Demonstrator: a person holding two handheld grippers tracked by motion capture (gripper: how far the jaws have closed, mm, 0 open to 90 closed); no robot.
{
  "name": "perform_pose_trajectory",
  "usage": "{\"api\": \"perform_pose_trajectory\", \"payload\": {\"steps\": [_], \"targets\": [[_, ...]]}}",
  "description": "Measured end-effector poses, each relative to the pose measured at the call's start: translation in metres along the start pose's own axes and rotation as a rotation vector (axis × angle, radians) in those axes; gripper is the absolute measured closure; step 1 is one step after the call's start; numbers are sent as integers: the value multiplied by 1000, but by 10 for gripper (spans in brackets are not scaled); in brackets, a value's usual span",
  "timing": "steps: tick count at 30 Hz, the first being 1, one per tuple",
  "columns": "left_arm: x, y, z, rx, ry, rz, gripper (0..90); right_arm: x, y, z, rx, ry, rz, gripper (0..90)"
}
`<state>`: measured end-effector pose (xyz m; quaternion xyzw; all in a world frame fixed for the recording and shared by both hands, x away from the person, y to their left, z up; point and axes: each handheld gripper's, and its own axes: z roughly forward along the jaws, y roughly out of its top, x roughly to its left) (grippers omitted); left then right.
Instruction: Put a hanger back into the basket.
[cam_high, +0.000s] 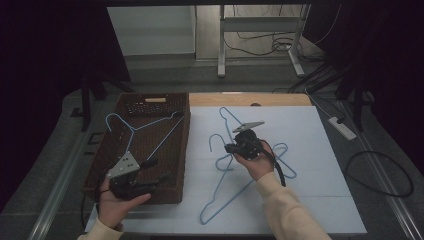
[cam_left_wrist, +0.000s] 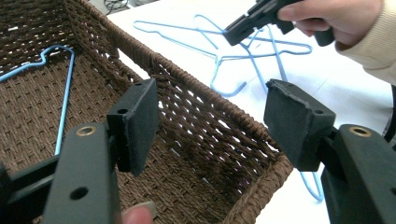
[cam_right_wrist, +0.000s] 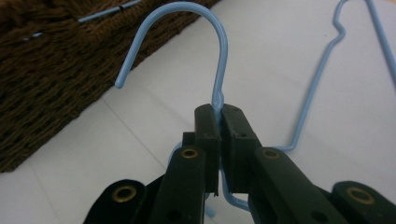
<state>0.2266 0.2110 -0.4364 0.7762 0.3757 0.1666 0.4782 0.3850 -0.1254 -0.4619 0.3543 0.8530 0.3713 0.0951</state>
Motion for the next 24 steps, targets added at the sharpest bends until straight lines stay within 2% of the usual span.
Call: {"api": "perform_pose_trajectory", "payload": {"steps": [2, 8, 16, 19, 24], "targets": [[-2, 1, 1, 2, -2, 3, 354, 3, -5, -10, -27, 14, -5, 866], [-5, 3, 4, 9, -4, 3, 354, 7, -11, -22, -60, 31, -18, 866], [-7, 5, 9, 28, -19, -5, 352, 7, -13, -27, -79, 41, -20, 865], [-10, 6, 11, 34, -19, 4, 352, 7, -14, -28, -82, 44, -19, 865], [-19, 13, 20, 38, -47, 18, 352, 5, -17, -33, -108, 60, -2, 865]]}}
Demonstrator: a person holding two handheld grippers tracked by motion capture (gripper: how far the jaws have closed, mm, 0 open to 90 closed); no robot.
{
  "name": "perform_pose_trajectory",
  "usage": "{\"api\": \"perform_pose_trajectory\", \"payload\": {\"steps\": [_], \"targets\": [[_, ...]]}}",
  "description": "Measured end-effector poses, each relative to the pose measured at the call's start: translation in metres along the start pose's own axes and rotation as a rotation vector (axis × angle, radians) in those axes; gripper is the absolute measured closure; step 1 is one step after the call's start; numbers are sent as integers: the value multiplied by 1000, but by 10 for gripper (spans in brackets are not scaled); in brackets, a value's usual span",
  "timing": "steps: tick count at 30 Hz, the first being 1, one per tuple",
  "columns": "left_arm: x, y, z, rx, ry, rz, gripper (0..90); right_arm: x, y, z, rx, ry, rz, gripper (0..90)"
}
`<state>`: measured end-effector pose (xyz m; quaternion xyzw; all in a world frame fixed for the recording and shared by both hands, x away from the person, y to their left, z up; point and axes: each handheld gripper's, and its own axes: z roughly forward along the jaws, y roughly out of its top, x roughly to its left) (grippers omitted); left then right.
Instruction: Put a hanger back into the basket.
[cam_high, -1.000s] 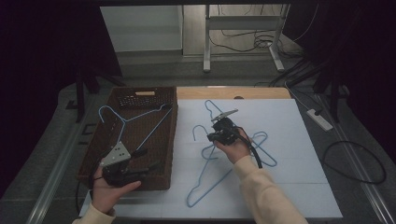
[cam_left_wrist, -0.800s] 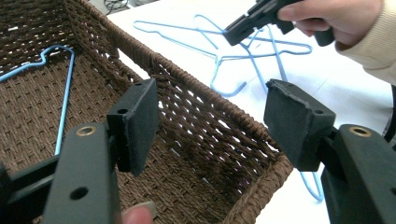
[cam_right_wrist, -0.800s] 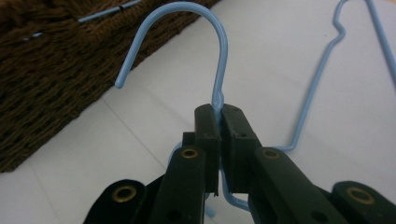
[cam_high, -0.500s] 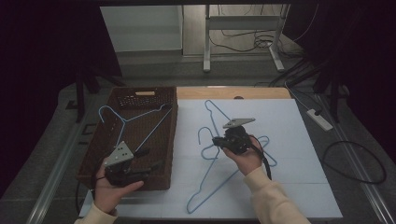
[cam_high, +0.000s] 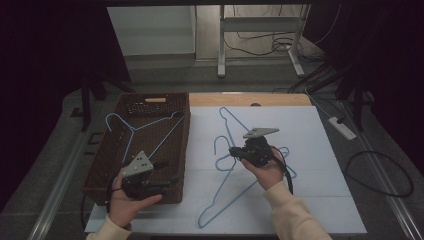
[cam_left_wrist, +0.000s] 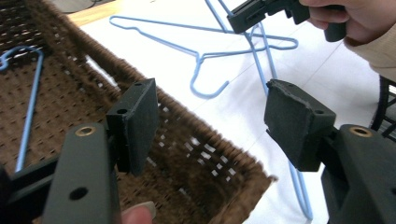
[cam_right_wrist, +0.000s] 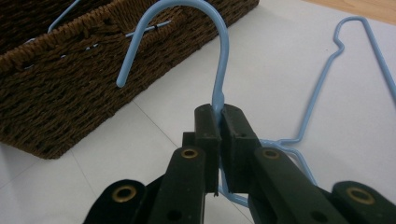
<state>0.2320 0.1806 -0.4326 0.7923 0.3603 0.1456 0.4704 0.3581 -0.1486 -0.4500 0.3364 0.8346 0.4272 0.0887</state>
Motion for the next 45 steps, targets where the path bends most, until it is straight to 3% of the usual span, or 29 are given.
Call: {"api": "perform_pose_trajectory", "payload": {"steps": [7, 17, 25, 34, 45], "targets": [[-8, 9, 11, 5, -29, 2, 352, -1, -3, -5, -19, 6, 3, 865], [-27, 25, 40, 38, -86, 25, 348, 1, -4, -10, -38, 29, 4, 865], [-30, 32, 52, 52, -106, 20, 347, 3, -5, -13, -43, 33, 3, 865], [-36, 34, 71, 103, -127, 13, 347, 5, -5, -13, -47, 40, -3, 865], [-55, 34, 101, 195, -148, 29, 354, 7, -6, -20, -59, 50, -6, 865]]}}
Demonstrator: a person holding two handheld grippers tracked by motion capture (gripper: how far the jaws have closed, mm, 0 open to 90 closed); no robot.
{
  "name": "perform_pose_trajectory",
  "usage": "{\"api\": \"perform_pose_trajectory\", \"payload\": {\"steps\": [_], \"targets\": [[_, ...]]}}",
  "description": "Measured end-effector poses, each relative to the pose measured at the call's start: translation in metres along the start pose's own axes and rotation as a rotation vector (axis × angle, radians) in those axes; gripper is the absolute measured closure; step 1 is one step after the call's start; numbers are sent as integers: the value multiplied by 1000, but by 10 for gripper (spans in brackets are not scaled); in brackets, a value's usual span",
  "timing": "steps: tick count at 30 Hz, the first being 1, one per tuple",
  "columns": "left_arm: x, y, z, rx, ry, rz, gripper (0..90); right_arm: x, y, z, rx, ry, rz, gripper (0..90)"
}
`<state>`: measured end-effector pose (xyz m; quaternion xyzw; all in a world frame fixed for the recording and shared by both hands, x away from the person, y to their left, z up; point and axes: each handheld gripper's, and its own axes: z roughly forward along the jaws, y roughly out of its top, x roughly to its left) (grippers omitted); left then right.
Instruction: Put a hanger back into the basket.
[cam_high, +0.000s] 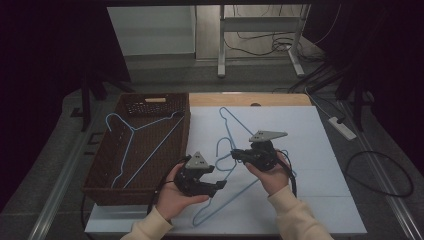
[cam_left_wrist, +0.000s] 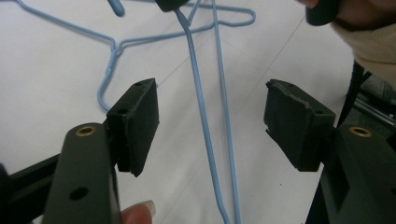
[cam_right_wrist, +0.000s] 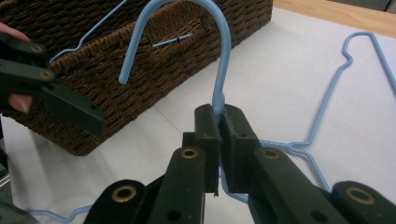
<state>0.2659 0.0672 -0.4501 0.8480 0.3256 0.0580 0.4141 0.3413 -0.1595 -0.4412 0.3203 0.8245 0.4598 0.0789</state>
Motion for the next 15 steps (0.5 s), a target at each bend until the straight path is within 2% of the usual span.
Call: {"api": "perform_pose_trajectory", "payload": {"steps": [5, 9, 15], "targets": [[-5, 2, 14, 40, 10, -7, 362, 0, -1, -1, -3, 2, -6, 865], [-10, 2, 28, 84, 48, -28, 369, 1, -2, -1, -4, 4, -9, 865], [-10, 1, 42, 103, 60, -49, 384, 1, -2, -3, -3, 9, -7, 865]]}}
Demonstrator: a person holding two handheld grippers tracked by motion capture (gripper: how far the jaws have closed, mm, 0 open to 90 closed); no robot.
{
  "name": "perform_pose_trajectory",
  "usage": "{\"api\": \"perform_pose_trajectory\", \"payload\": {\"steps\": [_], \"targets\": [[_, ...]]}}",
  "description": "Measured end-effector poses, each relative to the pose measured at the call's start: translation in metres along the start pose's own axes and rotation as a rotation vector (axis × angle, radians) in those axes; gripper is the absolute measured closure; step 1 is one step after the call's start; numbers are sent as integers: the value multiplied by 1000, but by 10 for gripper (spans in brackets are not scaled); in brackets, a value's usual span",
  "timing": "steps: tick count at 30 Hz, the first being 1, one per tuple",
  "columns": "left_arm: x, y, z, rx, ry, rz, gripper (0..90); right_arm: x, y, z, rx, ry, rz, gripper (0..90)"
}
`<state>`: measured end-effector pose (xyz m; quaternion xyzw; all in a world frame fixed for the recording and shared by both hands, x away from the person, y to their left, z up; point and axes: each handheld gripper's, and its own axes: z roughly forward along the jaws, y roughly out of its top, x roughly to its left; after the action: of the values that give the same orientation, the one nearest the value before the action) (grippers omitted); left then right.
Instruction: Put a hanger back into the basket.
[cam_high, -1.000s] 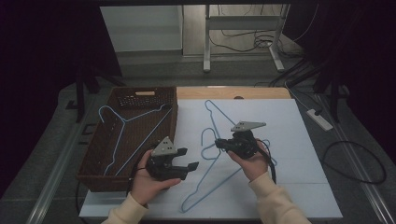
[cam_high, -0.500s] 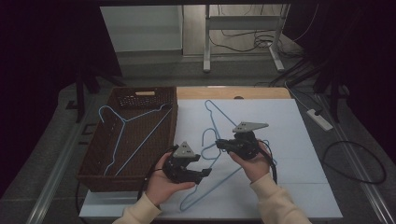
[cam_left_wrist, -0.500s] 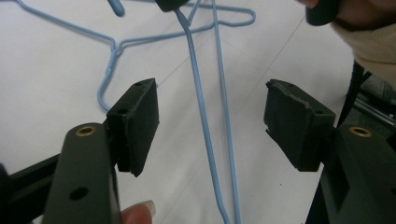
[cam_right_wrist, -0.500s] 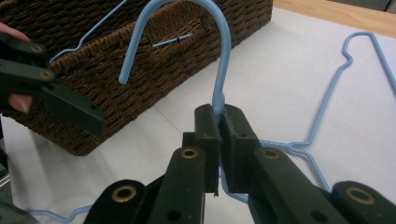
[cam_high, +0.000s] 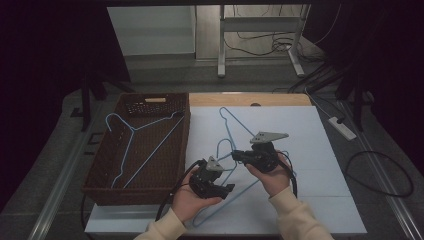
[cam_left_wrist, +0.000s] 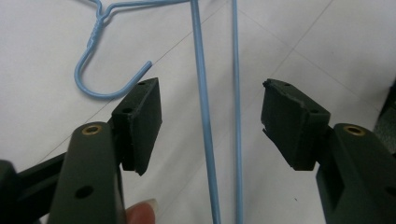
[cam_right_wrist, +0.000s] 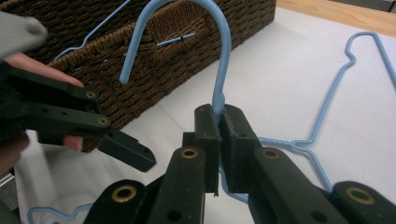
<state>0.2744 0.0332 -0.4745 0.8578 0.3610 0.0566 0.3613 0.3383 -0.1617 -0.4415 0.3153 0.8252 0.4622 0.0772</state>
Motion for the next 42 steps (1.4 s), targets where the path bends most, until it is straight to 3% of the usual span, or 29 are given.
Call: {"api": "perform_pose_trajectory", "payload": {"steps": [4, 12, 17, 20, 27, 35, 42], "targets": [[1, -1, 5, 14, -3, 0, 445, 0, 0, -1, -4, 2, -1, 865], [7, -4, 12, 32, -54, -12, 832, 0, -2, -3, -12, 10, -3, 863], [7, -5, 10, 14, -60, -24, 852, 0, -4, -7, -29, 13, -5, 848], [5, -5, 8, -2, -69, -23, 857, 1, -5, -14, -57, 10, -17, 702], [4, -4, 0, -51, -100, -34, 859, -3, -19, -40, -141, -20, -8, 488], [2, -3, -11, -114, -143, -56, 860, -17, -54, -76, -171, -108, 2, 425], [-3, 3, -22, -144, -154, -37, 861, -28, -72, -95, -183, -154, -9, 405]]}}
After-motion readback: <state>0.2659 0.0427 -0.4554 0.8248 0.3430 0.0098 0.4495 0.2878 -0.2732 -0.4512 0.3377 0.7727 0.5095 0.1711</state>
